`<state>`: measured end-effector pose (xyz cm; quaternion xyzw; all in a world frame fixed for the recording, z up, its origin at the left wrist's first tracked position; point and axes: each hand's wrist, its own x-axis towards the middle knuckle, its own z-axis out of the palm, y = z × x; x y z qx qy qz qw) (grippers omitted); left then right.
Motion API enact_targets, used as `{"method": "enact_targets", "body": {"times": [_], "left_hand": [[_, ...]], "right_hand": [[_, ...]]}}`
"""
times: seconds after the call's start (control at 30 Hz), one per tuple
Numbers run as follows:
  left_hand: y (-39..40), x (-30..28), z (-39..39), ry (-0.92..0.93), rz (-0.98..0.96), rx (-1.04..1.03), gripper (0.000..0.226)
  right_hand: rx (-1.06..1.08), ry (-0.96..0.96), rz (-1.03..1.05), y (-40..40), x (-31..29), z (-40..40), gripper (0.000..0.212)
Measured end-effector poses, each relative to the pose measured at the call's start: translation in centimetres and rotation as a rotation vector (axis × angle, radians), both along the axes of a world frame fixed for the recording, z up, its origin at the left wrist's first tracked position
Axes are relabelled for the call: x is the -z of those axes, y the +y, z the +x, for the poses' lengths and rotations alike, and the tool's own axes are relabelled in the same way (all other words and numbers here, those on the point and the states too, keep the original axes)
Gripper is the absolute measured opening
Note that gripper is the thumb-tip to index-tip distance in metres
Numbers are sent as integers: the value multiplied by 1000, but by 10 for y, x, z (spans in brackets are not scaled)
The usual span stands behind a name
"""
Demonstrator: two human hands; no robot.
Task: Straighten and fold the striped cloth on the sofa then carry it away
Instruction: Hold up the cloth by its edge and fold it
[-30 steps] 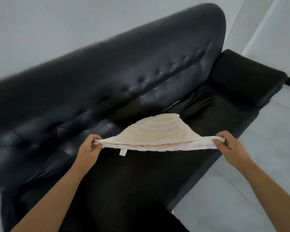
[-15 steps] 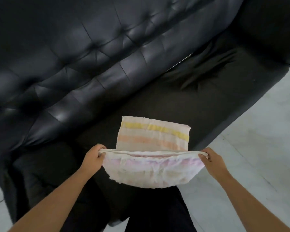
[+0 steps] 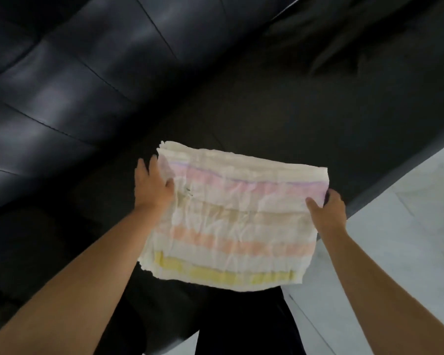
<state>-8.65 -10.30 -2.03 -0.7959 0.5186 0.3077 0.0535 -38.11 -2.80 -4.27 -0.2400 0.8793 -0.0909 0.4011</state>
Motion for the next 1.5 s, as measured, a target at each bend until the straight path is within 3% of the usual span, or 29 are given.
{"method": "enact_targets", "body": {"times": [0.13, 0.3, 0.4, 0.5, 0.57, 0.67, 0.77, 0.87, 0.93, 1.0, 1.13, 1.23, 1.3, 1.37, 1.5], "left_hand": [[69, 26, -15, -17, 55, 347, 57], [90, 51, -12, -170, 111, 491, 82], [81, 57, -13, -188, 135, 507, 97], [69, 47, -32, -152, 31, 507, 89], [54, 41, -52, -67, -94, 577, 79], [7, 39, -108, 67, -338, 805, 45], [-53, 40, -183, 89, -473, 1014, 48], [-96, 44, -248, 28, -323, 1164, 65], [-116, 49, -273, -159, -125, 1297, 71], [-121, 50, -283, -257, -41, 1341, 62], [-118, 30, -260, -305, -149, 1352, 31], [-112, 1, -209, -53, -513, 1131, 22], [-95, -13, -164, 55, -660, 1071, 20], [-64, -18, -117, 83, -662, 1095, 25], [13, -8, -38, -1, -531, 1106, 23]], "right_hand": [[66, -88, 66, 56, 20, 18, 62], [257, -232, 255, 99, 29, 35, 60], [112, -188, 231, 85, 28, 21, 38], [-46, 3, 47, 33, 15, -20, 29], [-203, 144, -14, -8, 10, -48, 34], [-469, 276, 58, -56, 9, -89, 50], [-560, 287, 208, -74, 13, -112, 67], [-574, 224, 285, -59, 22, -123, 66], [-526, 177, 299, -45, 26, -124, 50], [-489, 212, 257, -33, 23, -122, 30], [-379, 329, -29, -21, 3, -119, 17], [-302, 369, -309, -17, -33, -101, 15], [-372, 442, -530, -3, -50, -80, 22], [-487, 453, -651, 26, -53, -51, 28], [-708, 267, -564, 106, -29, 12, 34]]}}
